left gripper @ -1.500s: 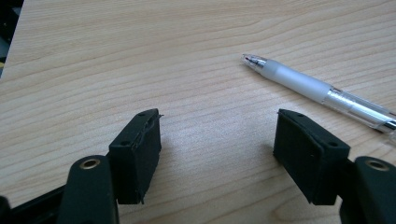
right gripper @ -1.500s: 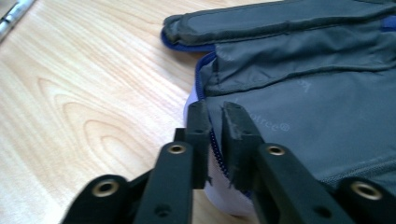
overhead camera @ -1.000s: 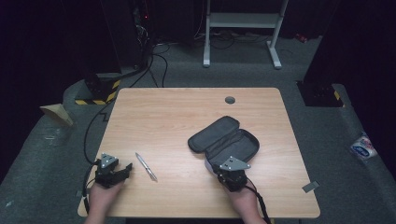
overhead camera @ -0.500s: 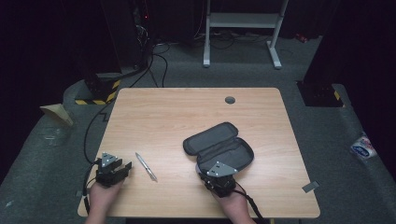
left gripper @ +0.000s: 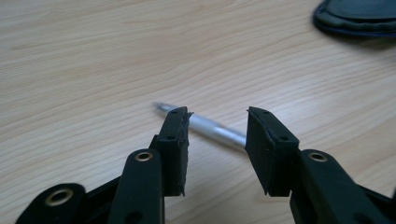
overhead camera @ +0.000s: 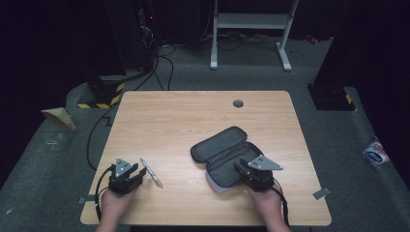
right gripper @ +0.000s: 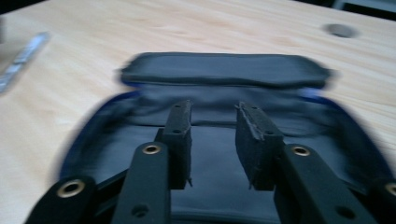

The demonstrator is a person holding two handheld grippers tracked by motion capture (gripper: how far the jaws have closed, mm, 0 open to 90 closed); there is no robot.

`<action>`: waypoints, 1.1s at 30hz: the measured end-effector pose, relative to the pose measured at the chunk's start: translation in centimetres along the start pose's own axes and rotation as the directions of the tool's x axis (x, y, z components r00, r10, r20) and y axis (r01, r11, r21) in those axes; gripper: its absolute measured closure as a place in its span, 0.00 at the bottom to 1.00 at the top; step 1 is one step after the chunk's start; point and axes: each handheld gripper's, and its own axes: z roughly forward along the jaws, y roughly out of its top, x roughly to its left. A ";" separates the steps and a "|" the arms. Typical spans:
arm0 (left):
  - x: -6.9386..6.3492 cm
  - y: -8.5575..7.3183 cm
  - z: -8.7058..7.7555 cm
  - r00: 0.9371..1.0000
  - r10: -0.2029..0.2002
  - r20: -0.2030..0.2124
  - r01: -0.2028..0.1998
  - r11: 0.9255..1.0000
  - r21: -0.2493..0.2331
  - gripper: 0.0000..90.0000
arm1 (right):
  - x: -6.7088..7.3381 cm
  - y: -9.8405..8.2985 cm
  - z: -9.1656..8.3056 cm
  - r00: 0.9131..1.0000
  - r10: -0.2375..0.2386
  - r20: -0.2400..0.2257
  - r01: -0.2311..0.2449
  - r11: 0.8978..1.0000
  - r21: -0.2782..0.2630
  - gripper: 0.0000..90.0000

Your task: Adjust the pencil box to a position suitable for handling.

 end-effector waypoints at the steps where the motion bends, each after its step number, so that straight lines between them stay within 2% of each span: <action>1: -0.5 0.1 0.0 1.000 0.009 0.010 -0.009 1.000 0.002 0.66 | -0.5 0.0 -0.1 1.000 0.008 0.018 -0.008 1.000 0.000 0.71; 5: -2.7 0.5 0.3 0.998 0.041 0.047 -0.041 0.999 -0.002 0.66 | -3.2 -0.4 -0.7 0.994 0.049 0.099 -0.049 0.999 -0.004 0.66; 8: -4.2 0.7 0.4 0.995 0.060 0.074 -0.060 0.998 -0.003 0.67 | -4.9 -0.7 -0.5 0.985 0.067 0.158 -0.069 0.998 0.006 0.64; 9: -4.7 0.8 0.5 0.994 0.069 0.083 -0.069 0.998 -0.002 0.67 | -5.9 -1.0 -0.2 0.980 0.089 0.180 -0.094 0.995 0.019 0.63; 11: -5.8 0.9 0.5 0.991 0.085 0.104 -0.084 0.996 -0.008 0.67 | -6.4 -1.1 0.0 0.978 0.094 0.185 -0.100 0.995 0.024 0.63; 13: -6.8 1.0 0.6 0.988 0.094 0.120 -0.093 0.996 -0.018 0.67 | -7.0 -1.4 0.3 0.977 0.119 0.177 -0.127 0.991 0.035 0.64; 17: -8.4 1.1 0.8 0.981 0.103 0.161 -0.101 0.995 -0.020 0.68 | -7.2 -1.8 0.7 0.977 0.129 0.171 -0.140 0.989 0.051 0.69; 21: -9.4 1.0 1.2 0.977 0.128 0.172 -0.130 0.991 0.000 0.68 | -7.2 -2.1 0.9 0.978 0.124 0.171 -0.136 0.989 0.063 0.79; 24: -9.8 1.0 1.4 0.974 0.137 0.178 -0.140 0.990 0.002 0.67 | -7.0 -2.2 0.9 0.979 0.121 0.163 -0.133 0.989 0.064 0.83; 30: -10.4 1.0 1.6 0.970 0.153 0.191 -0.157 0.988 0.005 0.66 | -6.1 -2.4 0.8 0.983 0.111 0.147 -0.123 0.990 0.074 0.84; 33: -10.4 1.0 1.6 0.968 0.145 0.202 -0.149 0.989 0.002 0.65 | -5.4 -2.5 0.6 0.985 0.115 0.130 -0.125 0.989 0.075 0.84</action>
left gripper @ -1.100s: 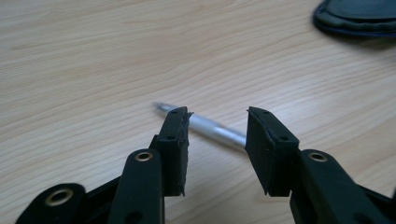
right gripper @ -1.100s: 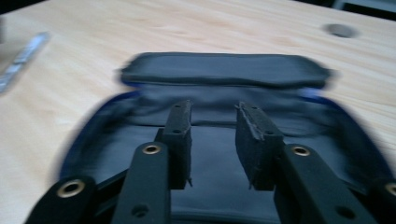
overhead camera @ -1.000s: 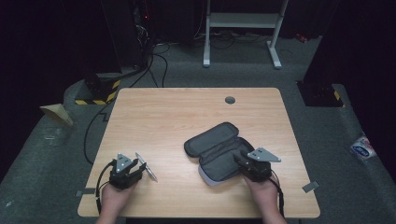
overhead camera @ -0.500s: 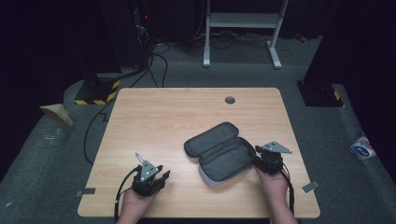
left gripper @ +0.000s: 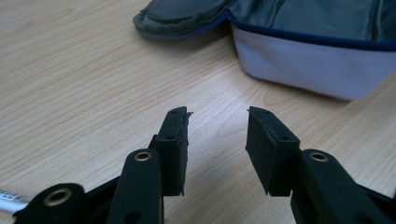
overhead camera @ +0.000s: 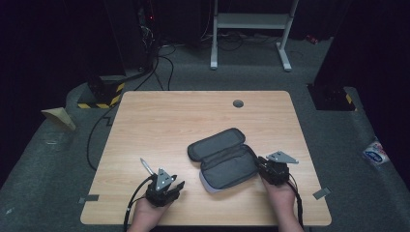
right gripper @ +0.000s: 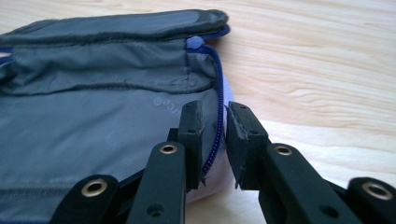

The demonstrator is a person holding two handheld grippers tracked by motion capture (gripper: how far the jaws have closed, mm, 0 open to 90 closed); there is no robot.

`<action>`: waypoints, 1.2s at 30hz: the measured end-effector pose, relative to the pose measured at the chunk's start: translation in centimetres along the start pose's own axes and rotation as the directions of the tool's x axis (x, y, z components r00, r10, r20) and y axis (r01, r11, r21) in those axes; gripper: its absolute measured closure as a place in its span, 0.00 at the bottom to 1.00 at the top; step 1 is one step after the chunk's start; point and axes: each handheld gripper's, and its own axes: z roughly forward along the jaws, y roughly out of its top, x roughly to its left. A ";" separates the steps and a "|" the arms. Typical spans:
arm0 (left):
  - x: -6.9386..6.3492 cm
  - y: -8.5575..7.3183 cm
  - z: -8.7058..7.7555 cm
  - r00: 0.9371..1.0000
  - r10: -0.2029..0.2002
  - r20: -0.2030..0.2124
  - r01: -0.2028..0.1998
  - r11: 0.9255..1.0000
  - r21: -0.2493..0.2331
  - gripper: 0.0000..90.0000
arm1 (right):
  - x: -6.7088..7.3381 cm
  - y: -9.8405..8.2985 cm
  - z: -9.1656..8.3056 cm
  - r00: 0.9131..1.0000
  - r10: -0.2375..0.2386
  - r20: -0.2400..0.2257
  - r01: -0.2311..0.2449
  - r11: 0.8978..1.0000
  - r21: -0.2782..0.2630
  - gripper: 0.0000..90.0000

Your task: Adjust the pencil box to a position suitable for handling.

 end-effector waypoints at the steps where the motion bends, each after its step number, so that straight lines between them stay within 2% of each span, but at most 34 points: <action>1: 0.0 0.0 0.0 1.000 0.000 0.004 0.000 1.000 -0.001 0.65 | 0.3 -0.1 0.0 1.000 -0.007 -0.007 0.007 1.000 0.001 0.84; 6: 0.1 0.1 -0.1 1.000 -0.010 0.016 0.010 1.000 -0.007 0.64 | 1.5 -0.4 -0.4 0.999 -0.013 -0.033 0.013 1.000 0.005 0.82; 9: 0.1 0.2 -0.1 1.000 -0.013 0.021 0.013 1.000 -0.009 0.64 | 2.1 -0.6 -0.6 0.998 -0.036 -0.044 0.036 0.999 0.007 0.81; 21: 0.2 0.5 0.7 1.000 0.012 0.027 -0.012 1.000 0.002 0.63 | 4.8 -0.9 -0.5 0.994 -0.053 -0.095 0.054 0.998 0.009 0.78; 27: 1.3 0.5 0.7 1.000 0.002 0.002 -0.002 1.000 0.004 0.63 | 6.2 -1.2 -0.3 0.990 -0.065 -0.124 0.067 0.998 0.010 0.73; 33: 2.6 0.4 0.7 0.999 -0.046 -0.011 0.046 0.999 0.002 0.63 | 7.3 -1.3 0.0 0.988 -0.066 -0.140 0.067 0.998 0.006 0.70; 36: 3.0 0.4 0.8 0.999 -0.045 -0.016 0.046 0.999 0.004 0.64 | 7.7 -1.2 0.3 0.987 -0.078 -0.140 0.079 0.997 0.002 0.68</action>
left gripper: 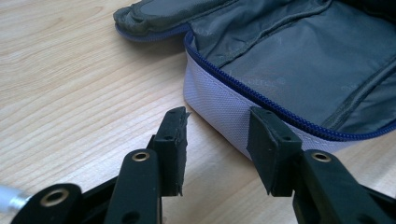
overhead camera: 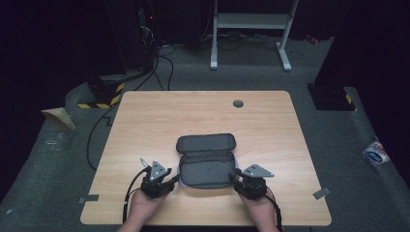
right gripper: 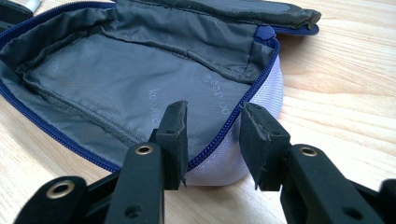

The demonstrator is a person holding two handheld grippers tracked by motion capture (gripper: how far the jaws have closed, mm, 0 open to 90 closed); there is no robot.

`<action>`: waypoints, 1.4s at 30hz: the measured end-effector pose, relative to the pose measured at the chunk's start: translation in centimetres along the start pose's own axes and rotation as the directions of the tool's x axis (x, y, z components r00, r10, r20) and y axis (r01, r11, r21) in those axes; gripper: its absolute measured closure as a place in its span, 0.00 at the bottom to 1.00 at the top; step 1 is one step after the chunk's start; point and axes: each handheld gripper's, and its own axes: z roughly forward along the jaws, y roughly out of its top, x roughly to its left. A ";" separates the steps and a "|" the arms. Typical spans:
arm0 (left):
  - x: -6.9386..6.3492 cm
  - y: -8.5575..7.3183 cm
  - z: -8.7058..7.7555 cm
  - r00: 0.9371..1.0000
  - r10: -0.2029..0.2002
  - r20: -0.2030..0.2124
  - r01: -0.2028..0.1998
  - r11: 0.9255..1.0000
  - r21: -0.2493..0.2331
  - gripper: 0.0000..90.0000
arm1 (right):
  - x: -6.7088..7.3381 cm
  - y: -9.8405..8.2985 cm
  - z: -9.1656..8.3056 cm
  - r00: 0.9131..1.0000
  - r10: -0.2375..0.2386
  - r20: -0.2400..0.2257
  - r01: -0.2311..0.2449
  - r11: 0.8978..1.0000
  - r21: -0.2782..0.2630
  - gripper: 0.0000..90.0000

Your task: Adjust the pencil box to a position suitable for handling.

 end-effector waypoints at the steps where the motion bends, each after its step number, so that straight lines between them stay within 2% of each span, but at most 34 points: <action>1: 0.2 0.0 0.1 1.000 0.000 -0.003 0.000 1.000 -0.001 0.64 | 0.0 0.0 0.1 1.000 -0.003 0.002 0.003 1.000 -0.001 0.68; 9: 1.1 0.4 0.9 0.999 -0.037 -0.010 0.037 0.999 -0.011 0.65 | -0.1 0.6 1.1 1.000 0.011 0.007 -0.011 1.000 -0.004 0.65; 13: 1.2 0.4 1.1 0.999 -0.042 -0.016 0.042 0.999 -0.009 0.65 | -0.2 0.7 1.2 1.000 0.015 0.008 -0.015 1.000 -0.007 0.65; 17: 1.4 0.4 0.7 0.999 -0.035 -0.026 0.035 0.999 -0.014 0.64 | -0.4 0.8 0.8 1.000 0.024 0.005 -0.023 1.000 -0.019 0.64; 20: 1.9 0.3 0.0 0.998 -0.029 -0.049 0.028 0.999 -0.021 0.65 | -0.7 1.0 0.1 1.000 0.028 0.007 -0.028 0.999 -0.039 0.63; 21: 2.2 0.3 -0.2 0.998 -0.032 -0.055 0.031 0.999 -0.021 0.66 | -0.8 1.1 0.0 1.000 0.018 0.012 -0.017 0.999 -0.047 0.62; 27: 4.3 -0.2 -1.8 0.991 -0.094 -0.090 0.090 0.995 -0.048 0.73 | -1.9 1.0 -1.3 0.999 0.035 0.030 -0.033 0.997 -0.071 0.62; 29: 5.2 -0.4 -2.3 0.987 -0.122 -0.106 0.117 0.992 -0.055 0.75 | -2.2 0.8 -1.7 0.999 0.032 0.043 -0.029 0.997 -0.069 0.62; 32: 6.2 -0.8 -3.0 0.981 -0.144 -0.133 0.137 0.989 -0.059 0.77 | -2.6 0.6 -2.1 0.998 0.035 0.051 -0.031 0.997 -0.069 0.62; 34: 6.8 -1.4 -3.5 0.974 -0.176 -0.146 0.168 0.984 -0.062 0.79 | -3.0 0.5 -2.5 0.998 0.035 0.054 -0.031 0.997 -0.069 0.62; 36: 7.1 -1.8 -3.9 0.972 -0.178 -0.152 0.172 0.984 -0.055 0.81 | -3.3 0.4 -2.7 0.998 0.034 0.059 -0.030 0.998 -0.064 0.62; 40: 6.8 -2.7 -4.1 0.971 -0.186 -0.151 0.184 0.983 -0.027 0.82 | -3.8 0.0 -3.3 0.997 -0.002 0.079 0.005 0.999 -0.035 0.61; 41: 6.7 -2.9 -4.1 0.971 -0.176 -0.164 0.176 0.984 -0.015 0.82 | -4.0 -0.3 -3.4 0.996 -0.010 0.086 0.012 1.000 -0.025 0.61; 42: 6.6 -3.1 -4.1 0.968 -0.176 -0.182 0.179 0.984 0.001 0.82 | -4.1 -0.6 -3.4 0.996 -0.010 0.091 0.012 1.000 -0.020 0.61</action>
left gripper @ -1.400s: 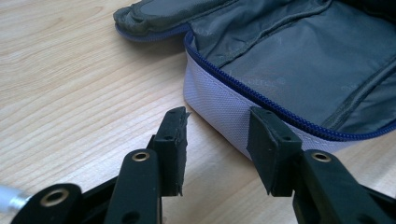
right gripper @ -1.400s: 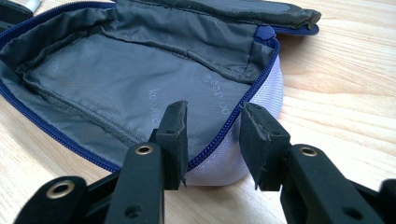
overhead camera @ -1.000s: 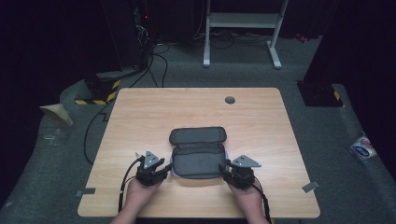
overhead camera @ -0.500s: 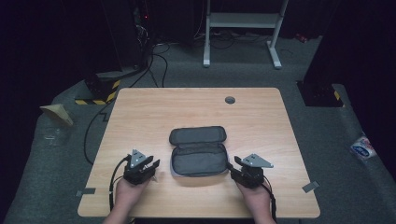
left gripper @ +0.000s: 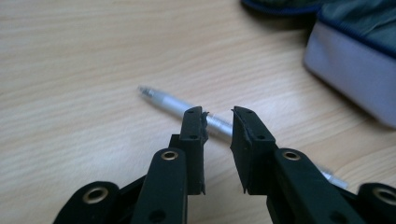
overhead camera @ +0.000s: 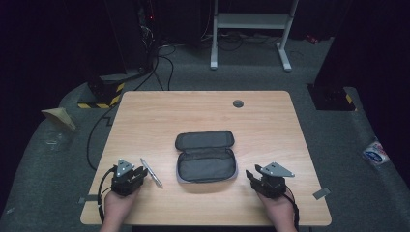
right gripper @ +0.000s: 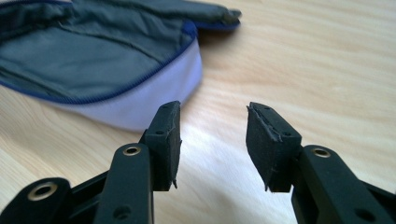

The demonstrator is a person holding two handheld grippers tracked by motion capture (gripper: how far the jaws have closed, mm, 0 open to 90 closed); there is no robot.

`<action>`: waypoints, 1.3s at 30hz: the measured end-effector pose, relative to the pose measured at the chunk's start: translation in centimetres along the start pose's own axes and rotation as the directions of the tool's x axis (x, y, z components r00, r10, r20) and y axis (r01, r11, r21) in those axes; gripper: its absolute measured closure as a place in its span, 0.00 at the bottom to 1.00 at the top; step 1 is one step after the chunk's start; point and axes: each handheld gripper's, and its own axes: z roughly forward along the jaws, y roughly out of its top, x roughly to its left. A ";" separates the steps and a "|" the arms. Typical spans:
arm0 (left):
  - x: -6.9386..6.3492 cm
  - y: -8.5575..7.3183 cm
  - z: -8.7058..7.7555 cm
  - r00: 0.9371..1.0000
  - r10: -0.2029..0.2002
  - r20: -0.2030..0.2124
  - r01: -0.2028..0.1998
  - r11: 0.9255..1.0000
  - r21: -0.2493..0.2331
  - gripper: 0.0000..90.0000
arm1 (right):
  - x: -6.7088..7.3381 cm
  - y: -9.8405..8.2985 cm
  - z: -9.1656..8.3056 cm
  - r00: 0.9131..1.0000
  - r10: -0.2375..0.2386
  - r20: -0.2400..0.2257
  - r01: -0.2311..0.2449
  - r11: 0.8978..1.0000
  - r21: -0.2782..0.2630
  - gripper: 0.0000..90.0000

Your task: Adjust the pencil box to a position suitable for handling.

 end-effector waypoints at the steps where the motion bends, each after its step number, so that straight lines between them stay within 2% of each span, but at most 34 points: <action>1: 0.1 -0.1 0.0 1.000 -0.003 -0.013 0.003 1.000 0.012 0.82 | -0.3 -0.4 -0.1 1.000 0.009 -0.001 -0.009 1.000 0.003 0.61; 4: 0.5 -0.5 0.0 0.999 -0.018 -0.037 0.019 0.999 0.031 0.84 | -0.6 -0.8 0.1 0.999 0.032 -0.008 -0.032 0.999 0.010 0.61; 6: 0.5 -0.7 0.1 0.999 -0.016 -0.048 0.018 0.999 0.045 0.84 | -0.8 -0.7 0.5 1.000 0.028 -0.012 -0.028 1.000 0.014 0.61; 13: 0.3 -0.8 0.7 0.999 0.004 -0.046 -0.001 0.997 0.072 0.84 | -0.8 -0.7 0.9 1.000 0.021 -0.015 -0.021 1.000 0.024 0.61; 21: 0.9 -0.2 1.8 0.998 -0.004 -0.066 0.008 0.998 0.066 0.82 | -0.8 -1.2 0.7 0.999 0.041 -0.002 -0.041 0.999 0.034 0.61; 23: 1.1 0.0 2.1 0.998 -0.007 -0.066 0.011 0.998 0.060 0.82 | -0.9 -1.3 0.8 0.999 0.033 0.001 -0.033 0.999 0.037 0.61; 28: 1.3 0.5 2.8 0.998 -0.003 -0.058 0.006 0.999 0.053 0.82 | -0.7 -1.6 0.5 0.999 0.043 0.006 -0.043 0.998 0.039 0.61; 30: 1.5 0.7 3.0 0.999 -0.025 -0.037 0.027 0.998 0.048 0.82 | -0.6 -1.7 0.4 0.999 0.041 0.007 -0.042 0.998 0.040 0.61; 32: 1.3 0.9 3.4 0.999 -0.004 -0.049 0.007 0.999 0.051 0.82 | -0.6 -1.8 0.3 0.999 0.039 0.008 -0.039 0.998 0.039 0.61; 35: 1.3 1.3 3.9 0.999 -0.008 -0.035 0.010 0.999 0.045 0.82 | -0.7 -2.0 0.0 0.999 0.041 0.014 -0.042 0.998 0.039 0.61; 38: 1.1 1.6 4.3 0.999 0.005 -0.040 -0.003 0.999 0.043 0.82 | -0.7 -2.1 -0.2 0.999 0.051 0.017 -0.052 0.998 0.041 0.61; 39: 1.1 1.6 4.3 0.999 -0.003 -0.039 0.005 0.999 0.038 0.82 | -0.8 -2.2 -0.2 0.999 0.043 0.017 -0.044 0.998 0.040 0.61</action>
